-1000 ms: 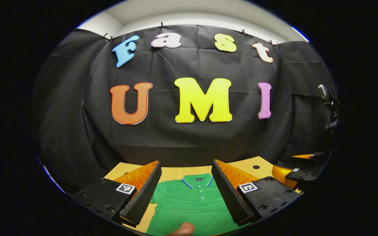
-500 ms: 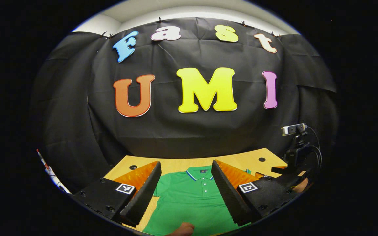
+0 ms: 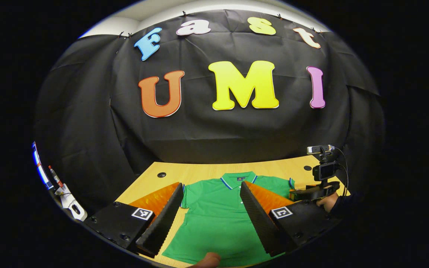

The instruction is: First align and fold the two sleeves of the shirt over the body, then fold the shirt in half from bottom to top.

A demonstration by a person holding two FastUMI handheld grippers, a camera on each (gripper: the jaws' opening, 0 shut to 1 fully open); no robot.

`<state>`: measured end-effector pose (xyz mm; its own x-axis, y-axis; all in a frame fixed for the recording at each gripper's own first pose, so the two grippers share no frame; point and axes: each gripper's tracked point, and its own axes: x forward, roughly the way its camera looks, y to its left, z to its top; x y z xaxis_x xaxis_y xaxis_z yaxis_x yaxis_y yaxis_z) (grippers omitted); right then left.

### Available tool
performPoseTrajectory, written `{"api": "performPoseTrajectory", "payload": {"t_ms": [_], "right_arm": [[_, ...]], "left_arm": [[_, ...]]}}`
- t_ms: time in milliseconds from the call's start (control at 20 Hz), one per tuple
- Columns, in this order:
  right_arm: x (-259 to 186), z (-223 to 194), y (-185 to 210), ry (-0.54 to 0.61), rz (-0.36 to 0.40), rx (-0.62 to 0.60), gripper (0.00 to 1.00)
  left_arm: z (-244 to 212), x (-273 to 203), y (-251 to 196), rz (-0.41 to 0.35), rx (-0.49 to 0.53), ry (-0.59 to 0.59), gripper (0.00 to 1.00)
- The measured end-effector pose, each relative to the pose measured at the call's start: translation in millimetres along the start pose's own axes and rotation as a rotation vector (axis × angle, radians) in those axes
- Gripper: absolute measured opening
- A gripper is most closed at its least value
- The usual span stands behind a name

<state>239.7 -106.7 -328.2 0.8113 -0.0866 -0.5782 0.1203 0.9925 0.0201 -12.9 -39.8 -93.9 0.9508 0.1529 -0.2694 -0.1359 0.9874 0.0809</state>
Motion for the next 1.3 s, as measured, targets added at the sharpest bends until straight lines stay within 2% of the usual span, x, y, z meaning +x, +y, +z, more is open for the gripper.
{"api": "performPoseTrajectory", "payload": {"t_ms": [150,200,300,350,400,450,550,600,650,800,850,900,1000,1100,1250,1300], "right_arm": [[7.0,-8.8,7.1,0.073,0.049,-0.001,0.97],[9.3,-8.6,3.4,0.076,0.035,-0.023,0.96],[13.4,-8.2,-0.7,0.081,0.028,-0.035,0.82],[12.3,-8.2,0.5,0.088,0.033,-0.021,0.7],[13.1,-8.4,-0.7,0.094,0.028,-0.009,0.65],[14.2,-11.4,-0.3,0.105,0.036,-0.001,0.52],[13.8,-14.5,-0.2,0.116,0.051,0.006,0.37],[14.8,-12.7,0.0,0.12,0.05,0.006,0.37],[14.1,-14.8,1.2,0.123,0.058,0.003,0.27],[16.7,-8.9,-0.8,0.117,0.058,0.01,0.27],[15.1,-11.8,-0.8,0.123,0.061,0.026,0.08],[14.8,-10.5,-1.1,0.122,0.064,0.031,0.12],[16.8,-10.1,-1.3,0.121,0.065,0.036,0.11],[16.1,-10.2,-1.9,0.132,0.063,0.035,0.06],[11.9,-4.8,-1.4,0.125,0.053,0.039,0.03],[9.9,1.4,-0.7,0.108,0.053,0.043,0.05]], "left_arm": [[-9.3,-0.9,-2.4,0.007,-0.014,0.027,0.99],[-11.7,-1.5,-6.2,0.003,-0.016,0.036,0.99],[-13.7,-1.6,-11.5,-0.002,-0.012,0.043,0.99],[-14.4,-2.9,-14.0,-0.004,-0.008,0.043,0.99],[-15.6,-2.6,-15.3,-0.007,-0.006,0.046,0.99],[-17.3,-3.0,-16.8,-0.008,-0.004,0.051,0.99],[-20.2,-2.3,-16.3,-0.006,-0.003,0.059,0.99],[-22.0,-2.2,-15.8,-0.004,-0.005,0.063,0.99],[-24.0,-2.4,-14.6,0.0,-0.008,0.068,0.99],[-32.9,-3.6,-11.2,0.013,-0.018,0.094,0.99],[-33.9,-3.0,-11.1,0.015,-0.021,0.098,0.99],[-35.3,-3.6,-10.5,0.017,-0.022,0.1,0.99],[-35.2,-2.9,-9.4,0.02,-0.022,0.098,0.99],[-35.9,-2.9,-8.5,0.02,-0.026,0.094,0.99],[-35.8,-3.6,-5.2,0.027,-0.032,0.091,0.99],[-35.6,-4.4,-3.2,0.029,-0.035,0.09,0.99]]}}
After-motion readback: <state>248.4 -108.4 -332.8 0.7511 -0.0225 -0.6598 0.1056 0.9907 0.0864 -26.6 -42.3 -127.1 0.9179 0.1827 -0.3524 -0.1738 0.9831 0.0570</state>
